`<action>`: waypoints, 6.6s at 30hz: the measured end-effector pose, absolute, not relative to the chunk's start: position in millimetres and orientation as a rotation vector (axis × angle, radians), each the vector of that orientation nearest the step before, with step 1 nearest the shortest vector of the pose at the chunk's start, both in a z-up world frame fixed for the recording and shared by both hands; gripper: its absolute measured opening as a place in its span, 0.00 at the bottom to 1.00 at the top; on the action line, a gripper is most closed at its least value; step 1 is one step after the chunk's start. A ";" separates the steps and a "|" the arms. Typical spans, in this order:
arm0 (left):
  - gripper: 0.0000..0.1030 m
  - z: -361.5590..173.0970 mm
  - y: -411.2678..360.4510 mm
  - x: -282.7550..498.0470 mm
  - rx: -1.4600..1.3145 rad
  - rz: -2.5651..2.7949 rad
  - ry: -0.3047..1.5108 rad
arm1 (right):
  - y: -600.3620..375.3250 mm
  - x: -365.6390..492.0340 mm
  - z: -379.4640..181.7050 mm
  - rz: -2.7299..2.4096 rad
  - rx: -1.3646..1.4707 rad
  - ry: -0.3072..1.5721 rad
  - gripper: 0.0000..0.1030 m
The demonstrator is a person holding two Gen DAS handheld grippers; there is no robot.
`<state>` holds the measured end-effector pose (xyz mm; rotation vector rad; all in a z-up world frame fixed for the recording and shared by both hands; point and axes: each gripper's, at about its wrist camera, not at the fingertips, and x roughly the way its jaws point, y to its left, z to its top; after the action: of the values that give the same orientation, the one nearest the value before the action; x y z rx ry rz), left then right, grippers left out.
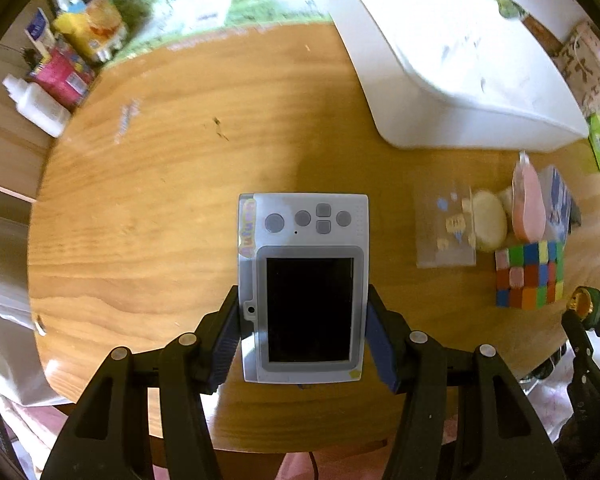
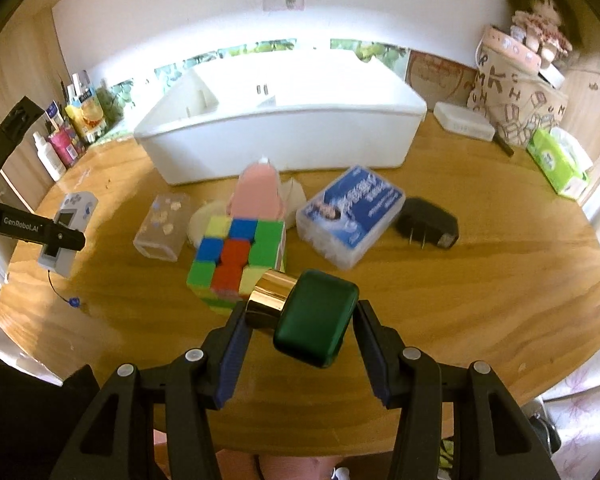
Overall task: Organize rigid objects
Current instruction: 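Carry the device with the left tool while the right tool carries the cylinder into the bin, then open the left tool to set the device in the bin while the right tool releases the cylinder, then withdraw both open tools from the bin back over the remaining desk items, then grasp the Rubik's cube with the left tool while the right tool grasps the black charger plug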
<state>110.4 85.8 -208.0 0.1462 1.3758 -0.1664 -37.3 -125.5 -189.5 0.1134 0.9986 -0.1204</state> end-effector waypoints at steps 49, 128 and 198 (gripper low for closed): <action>0.59 -79.9 -9.4 227.5 0.104 -0.084 0.995 | -202.1 117.9 -115.4 0.242 -0.049 0.764 0.45; 0.79 -92.2 78.9 93.8 -0.030 -0.138 1.030 | -133.4 -14.1 -121.9 0.053 0.122 0.859 0.73; 0.82 -220.2 -80.2 71.3 -0.155 0.036 1.503 | -247.9 17.7 -221.6 0.292 -0.112 1.144 0.76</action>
<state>71.3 -80.2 -220.2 -0.1552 1.5026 0.0359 17.7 -247.9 -221.6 -0.1122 1.1442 0.2924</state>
